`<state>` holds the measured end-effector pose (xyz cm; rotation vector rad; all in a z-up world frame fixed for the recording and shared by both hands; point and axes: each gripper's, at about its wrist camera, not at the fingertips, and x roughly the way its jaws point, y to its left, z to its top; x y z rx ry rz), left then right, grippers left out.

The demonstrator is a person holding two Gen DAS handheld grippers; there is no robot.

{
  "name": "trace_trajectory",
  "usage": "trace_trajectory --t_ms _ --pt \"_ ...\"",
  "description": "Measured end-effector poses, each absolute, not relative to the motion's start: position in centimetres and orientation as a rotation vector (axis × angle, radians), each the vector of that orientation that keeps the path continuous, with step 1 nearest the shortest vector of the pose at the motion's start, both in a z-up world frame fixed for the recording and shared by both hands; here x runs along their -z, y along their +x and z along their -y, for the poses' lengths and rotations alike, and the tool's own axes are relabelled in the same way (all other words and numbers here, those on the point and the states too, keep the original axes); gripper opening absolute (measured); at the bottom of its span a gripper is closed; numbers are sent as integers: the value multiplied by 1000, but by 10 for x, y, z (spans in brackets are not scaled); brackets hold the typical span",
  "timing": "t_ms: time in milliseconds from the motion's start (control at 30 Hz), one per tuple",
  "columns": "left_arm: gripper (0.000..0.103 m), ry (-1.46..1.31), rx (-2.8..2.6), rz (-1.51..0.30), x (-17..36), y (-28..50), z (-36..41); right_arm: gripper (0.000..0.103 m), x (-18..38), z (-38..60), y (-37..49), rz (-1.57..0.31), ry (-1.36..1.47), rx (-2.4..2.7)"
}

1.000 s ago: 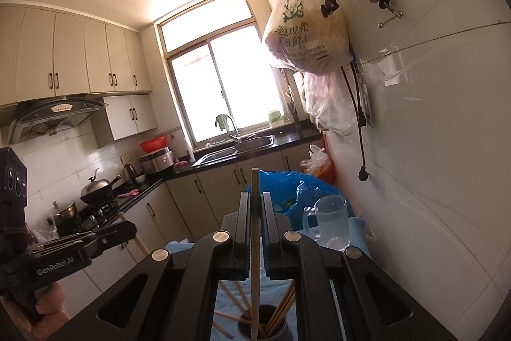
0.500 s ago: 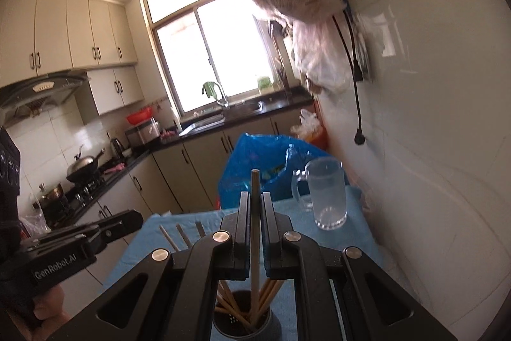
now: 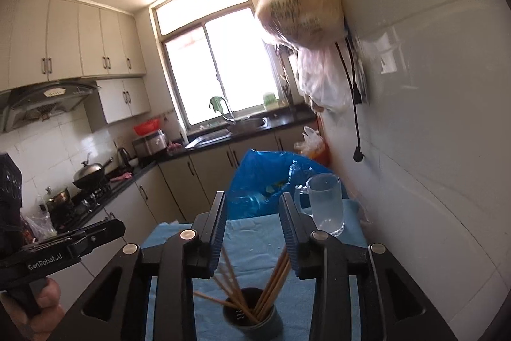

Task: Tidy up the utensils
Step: 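Open both grippers to drop the chopsticks into the grey cup, then move both open grippers over the last loose chopsticks on the towel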

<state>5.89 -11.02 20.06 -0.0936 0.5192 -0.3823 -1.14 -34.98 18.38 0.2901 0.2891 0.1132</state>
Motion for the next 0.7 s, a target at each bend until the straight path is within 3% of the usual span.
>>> trace_trajectory --t_ms 67,133,300,467,700 --pt "62 -110 360 -492 -198 42 90 59 -180 341 -23 -298 287 -150" --pt "72 -125 331 -485 -190 27 69 62 -169 324 -33 -338 258 -189" --pt "73 -166 207 -599 -143 16 12 63 -122 275 -34 -499 214 -286" --pt "73 -309 71 -826 -69 28 -51 63 -67 219 -3 -746 234 -409" --pt "75 -384 3 -1030 -9 43 -91 63 -10 162 46 -1007 207 -375"
